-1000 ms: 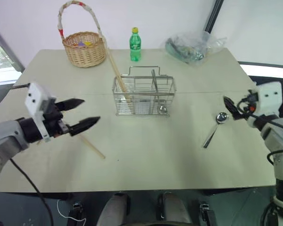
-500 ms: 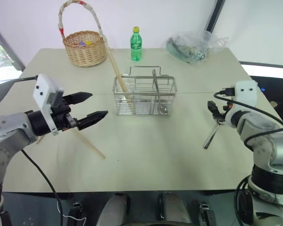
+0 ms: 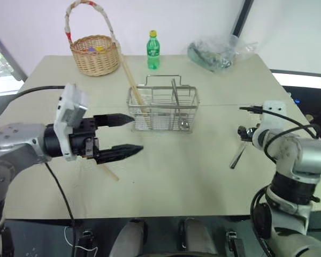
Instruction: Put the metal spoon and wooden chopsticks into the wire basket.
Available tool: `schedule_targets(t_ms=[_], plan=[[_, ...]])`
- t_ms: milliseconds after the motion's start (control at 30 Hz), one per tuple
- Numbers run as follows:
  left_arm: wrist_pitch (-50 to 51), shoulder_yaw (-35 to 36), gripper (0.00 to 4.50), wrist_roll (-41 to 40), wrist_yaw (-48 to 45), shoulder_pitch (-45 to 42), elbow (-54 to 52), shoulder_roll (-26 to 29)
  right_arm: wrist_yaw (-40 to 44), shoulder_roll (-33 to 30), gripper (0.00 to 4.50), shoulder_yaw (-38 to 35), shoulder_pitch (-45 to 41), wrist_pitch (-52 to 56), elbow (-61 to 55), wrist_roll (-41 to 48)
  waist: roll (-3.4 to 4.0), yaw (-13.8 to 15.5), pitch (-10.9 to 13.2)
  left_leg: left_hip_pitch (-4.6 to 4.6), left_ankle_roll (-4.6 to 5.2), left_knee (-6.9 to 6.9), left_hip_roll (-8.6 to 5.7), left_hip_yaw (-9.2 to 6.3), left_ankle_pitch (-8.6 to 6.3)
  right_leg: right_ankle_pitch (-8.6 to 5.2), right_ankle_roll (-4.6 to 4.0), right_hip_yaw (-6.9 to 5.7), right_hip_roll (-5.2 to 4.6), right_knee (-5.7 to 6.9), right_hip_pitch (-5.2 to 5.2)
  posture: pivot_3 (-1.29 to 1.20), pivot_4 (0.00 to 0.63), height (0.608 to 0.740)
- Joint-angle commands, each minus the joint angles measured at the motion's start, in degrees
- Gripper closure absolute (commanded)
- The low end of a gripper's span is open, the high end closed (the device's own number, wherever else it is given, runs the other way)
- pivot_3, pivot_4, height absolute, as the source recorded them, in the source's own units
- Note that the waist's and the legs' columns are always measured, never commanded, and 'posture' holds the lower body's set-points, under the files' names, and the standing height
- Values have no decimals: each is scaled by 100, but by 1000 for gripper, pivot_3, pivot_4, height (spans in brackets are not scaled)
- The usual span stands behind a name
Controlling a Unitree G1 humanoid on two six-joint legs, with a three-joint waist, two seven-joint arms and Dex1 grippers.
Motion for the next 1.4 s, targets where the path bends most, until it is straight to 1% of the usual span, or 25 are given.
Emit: schedule_targets(t_ms=[33, 100, 233, 433, 467, 500, 533, 567, 633, 700, 733, 900, 1033, 1133, 1267, 1300, 1333, 1400], plan=[[-9, -412, 46, 157, -451, -384, 192, 141, -164, 201, 135, -334, -389, -165, 574, -242, 1, -24, 1, 0, 0, -1, 0, 1, 0, 0, 0, 1, 2, -1, 0, 0, 150, 674], [-85, -649, 46, 351, -614, -587, 292, 134, -199, 251, 135, -375, -495, -303, 866, -321, 2, -61, 2, 1, -1, -2, 0, 3, 1, 1, 1, 1, 3, 2, -1, 0, 150, 674], [-97, -967, 46, 492, -857, -1015, 431, 45, -262, 321, 135, -436, -623, -620, 1399, -436, 2, -111, 1, -1, -2, -10, -1, 4, 2, 8, 13, 1, 4, 1, -2, 0, 150, 674], [-121, -1172, 46, 739, -1151, -1362, 630, 14, -302, 467, 135, -531, -544, -765, 1858, -516, -2, -142, -1, 2, -2, -13, 2, 4, 2, 14, 24, 2, 6, 2, -2, 0, 150, 674], [-109, -1183, 0, 753, -1176, -1401, 651, 6, -295, 497, 686, -538, -518, -749, 1846, -513, -2, -135, -1, 5, -2, -10, 2, 3, 2, 14, 23, 2, 7, 3, 1, 0, 150, 674], [-100, -1190, 0, 769, -1201, -1434, 676, -4, -297, 543, 944, -543, -502, -730, 1812, -510, -2, -133, -1, 8, -3, -8, 2, 2, 2, 13, 23, 1, 8, 3, 5, 0, 150, 674], [-94, -1192, 0, 787, -1225, -1456, 694, -11, -301, 586, 1445, -546, -495, -718, 1777, -509, -2, -127, -1, 11, -3, -8, 2, 1, 2, 13, 23, 1, 8, 3, 8, 0, 150, 674], [-88, -1196, 0, 807, -1244, -1471, 705, -18, -309, 619, 1836, -543, -493, -713, 1750, -514, -2, -118, -1, 17, -3, -8, 3, 0, 2, 11, 20, 1, 8, 3, 14, 0, 150, 674], [-108, -1214, 0, 868, -1278, -1488, 708, -38, -305, 680, 2974, -527, -499, -715, 1708, -509, -6, -107, -3, 24, -3, -8, 3, -3, 2, 6, 11, -1, 9, 3, 23, 0, 150, 674], [-119, -1218, 0, 916, -1292, -1500, 711, -63, -308, 728, 4014, -521, -509, -707, 1674, -512, -9, -108, -5, 25, -3, -8, 3, -6, 2, 7, 12, 0, 9, 2, 24, 0, 150, 674], [-116, -1213, 0, 927, -1287, -1517, 717, -86, -307, 747, 4439, -514, -515, -704, 1660, -512, -9, -110, -5, 24, -3, -8, 2, -6, 2, 7, 13, 0, 9, 1, 25, 0, 150, 674], [-123, -1202, 0, 1017, -1265, -1576, 752, -183, -272, 778, 4439, -439, -504, -746, 1611, -533, -10, -124, -5, 26, -3, -10, 2, -6, 2, 10, 19, 1, 10, 2, 24, 0, 150, 674], [-141, -1165, 0, 1096, -1166, -1591, 759, -282, -104, 508, 4439, -286, -453, -1180, 1515, -514, -7, -127, -4, 29, -3, -13, 3, -6, 2, 10, 19, 1, 10, 3, 24, 0, 150, 674], [-169, -1080, 0, 1145, -1071, -1582, 799, -324, 72, 259, 4439, -207, -499, -1688, 1348, -476, 10, -116, 8, 28, -3, -11, 2, -3, 2, 13, 24, 3, 9, 2, 24, 0, 150, 674], [-253, -830, 0, 1246, -717, -1575, 957, -421, 682, -144, 4439, 184, -816, -3410, 661, -296, 29, -128, 23, 21, -3, -12, 1, -1, 2, 14, 27, 4, 9, 2, 16, 0, 150, 674], [-269, -792, 0, 1262, -671, -1571, 986, -430, 764, -176, 4439, 243, -851, -3651, 585, -265, 31, -146, 23, 20, -3, -14, 2, -1, 2, 14, 28, 4, 9, 2, 14, 0, 150, 674], [-296, -743, 0, 1296, -593, -1559, 1027, -443, 935, -165, 4439, 325, -993, -3983, 410, -145, 31, -170, 23, 21, -3, -17, 3, 1, 3, 15, 29, 4, 9, 2, 11, 0, 150, 674], [-347, -661, 0, 1357, -483, -1530, 1088, -467, 1184, 35, 4439, 331, -1329, -4294, 132, 251, 30, -235, 23, 23, -3, -23, 7, 1, 3, 15, 29, 4, 14, 3, 9, 0, 150, 674]])
